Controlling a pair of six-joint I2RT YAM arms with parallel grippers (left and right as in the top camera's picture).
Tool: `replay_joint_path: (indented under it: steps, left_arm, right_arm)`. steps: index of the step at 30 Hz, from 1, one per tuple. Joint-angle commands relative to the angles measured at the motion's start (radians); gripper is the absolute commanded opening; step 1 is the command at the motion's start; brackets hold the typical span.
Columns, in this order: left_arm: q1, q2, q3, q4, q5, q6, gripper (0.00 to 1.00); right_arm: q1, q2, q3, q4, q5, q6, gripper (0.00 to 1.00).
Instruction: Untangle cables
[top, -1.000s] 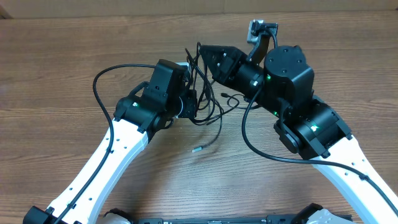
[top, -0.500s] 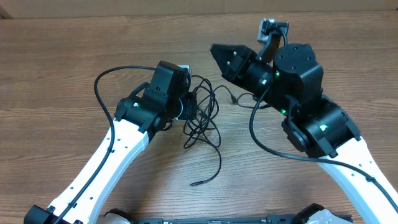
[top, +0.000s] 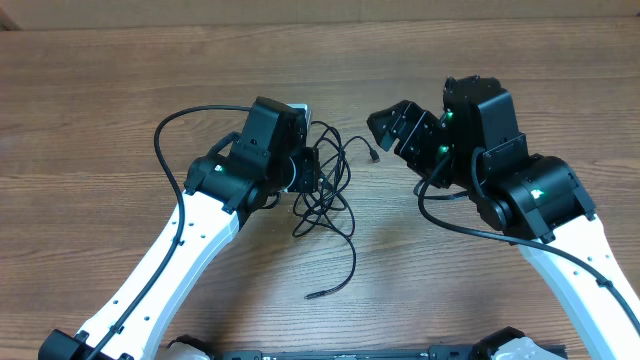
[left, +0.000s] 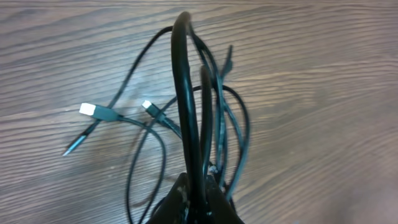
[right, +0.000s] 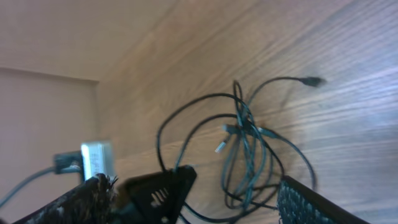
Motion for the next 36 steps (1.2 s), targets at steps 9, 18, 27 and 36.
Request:
replay_joint_path:
  steps: [9, 18, 27, 36]
  left_arm:
    - [-0.002, -0.015, -0.003, 0.037, 0.114, 0.048, 0.07]
    - [-0.002, -0.106, 0.006, 0.035, 0.114, 0.068, 0.07]
    - [-0.002, -0.234, 0.023, 0.018, 0.103, 0.068, 0.07]
    - [-0.002, -0.304, 0.025, 0.013, 0.084, 0.068, 0.07]
  right_arm:
    - [0.010, 0.128, 0.013, -0.066, 0.004, -0.004, 0.65]
    - [0.066, 0.217, 0.012, -0.037, -0.009, -0.003, 0.66]
    - [0.127, 0.242, 0.012, 0.025, -0.021, 0.011, 0.57]
    - [0.176, 0.256, 0.012, 0.054, -0.021, 0.035, 0.59]
